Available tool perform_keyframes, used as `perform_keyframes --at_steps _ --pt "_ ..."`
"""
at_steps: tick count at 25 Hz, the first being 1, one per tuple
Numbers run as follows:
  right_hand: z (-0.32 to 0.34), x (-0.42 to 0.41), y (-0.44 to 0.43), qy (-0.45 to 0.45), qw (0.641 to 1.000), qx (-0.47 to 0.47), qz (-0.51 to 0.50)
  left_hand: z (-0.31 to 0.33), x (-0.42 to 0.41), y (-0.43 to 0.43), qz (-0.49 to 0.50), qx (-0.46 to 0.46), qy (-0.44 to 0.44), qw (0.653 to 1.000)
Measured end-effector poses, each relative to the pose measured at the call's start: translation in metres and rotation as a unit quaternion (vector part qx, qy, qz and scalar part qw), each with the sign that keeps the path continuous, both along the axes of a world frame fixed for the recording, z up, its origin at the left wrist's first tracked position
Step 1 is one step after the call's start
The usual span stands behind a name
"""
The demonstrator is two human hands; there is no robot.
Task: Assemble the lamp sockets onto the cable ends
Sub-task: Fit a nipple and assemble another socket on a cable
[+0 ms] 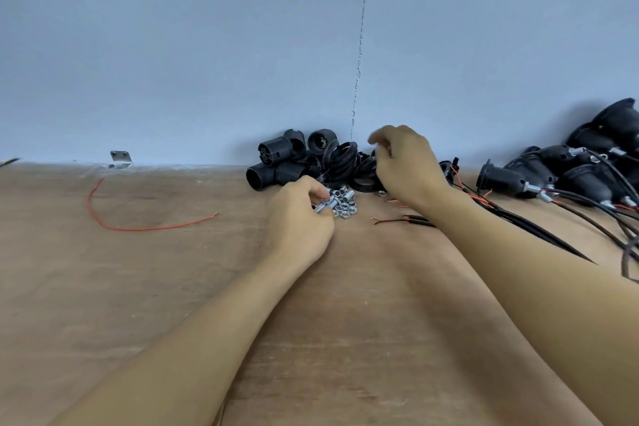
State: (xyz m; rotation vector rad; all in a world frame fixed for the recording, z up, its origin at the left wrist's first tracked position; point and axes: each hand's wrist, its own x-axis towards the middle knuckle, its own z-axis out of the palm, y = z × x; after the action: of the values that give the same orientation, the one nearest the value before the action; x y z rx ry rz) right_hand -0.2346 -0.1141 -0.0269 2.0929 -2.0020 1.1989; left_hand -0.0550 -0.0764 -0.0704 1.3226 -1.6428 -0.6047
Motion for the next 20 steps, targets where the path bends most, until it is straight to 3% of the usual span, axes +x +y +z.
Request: perform_keyframes --at_steps 2,4,7,9,12,15,17,20 --pt "-0.004 -0.016 0.01 0.026 0.997 0.048 -0.063 0.0 -0.002 0.002 -0.013 -0.044 -0.103 0.994" --pt "-0.011 -0.024 0.021 0.064 0.99 0.1 -0.082 -0.001 -0.006 0.005 -0.012 -0.054 -0.151 0.987" --pt "-0.021 -0.021 0.026 0.152 0.978 0.116 -0.082 -0.002 -0.006 0.005 -0.006 -0.065 -0.15 0.987" --pt "-0.019 -0.021 0.023 0.149 0.977 0.121 -0.095 -0.002 -0.005 0.004 -0.007 -0.066 -0.138 0.988" --pt "-0.012 -0.018 0.022 0.116 0.976 0.149 -0.108 -0.003 -0.004 0.005 -0.01 -0.063 -0.129 0.99" --pt "-0.005 -0.013 0.03 0.034 0.992 0.084 -0.082 -0.004 -0.004 0.005 -0.007 -0.079 -0.092 0.993" --pt "0.001 -0.008 0.038 -0.063 0.995 0.072 -0.009 -0.003 -0.003 0.004 -0.002 -0.079 -0.061 0.995" --pt "0.008 0.0 0.052 -0.13 0.967 0.175 0.129 -0.004 -0.002 0.006 -0.013 -0.069 -0.049 0.996"
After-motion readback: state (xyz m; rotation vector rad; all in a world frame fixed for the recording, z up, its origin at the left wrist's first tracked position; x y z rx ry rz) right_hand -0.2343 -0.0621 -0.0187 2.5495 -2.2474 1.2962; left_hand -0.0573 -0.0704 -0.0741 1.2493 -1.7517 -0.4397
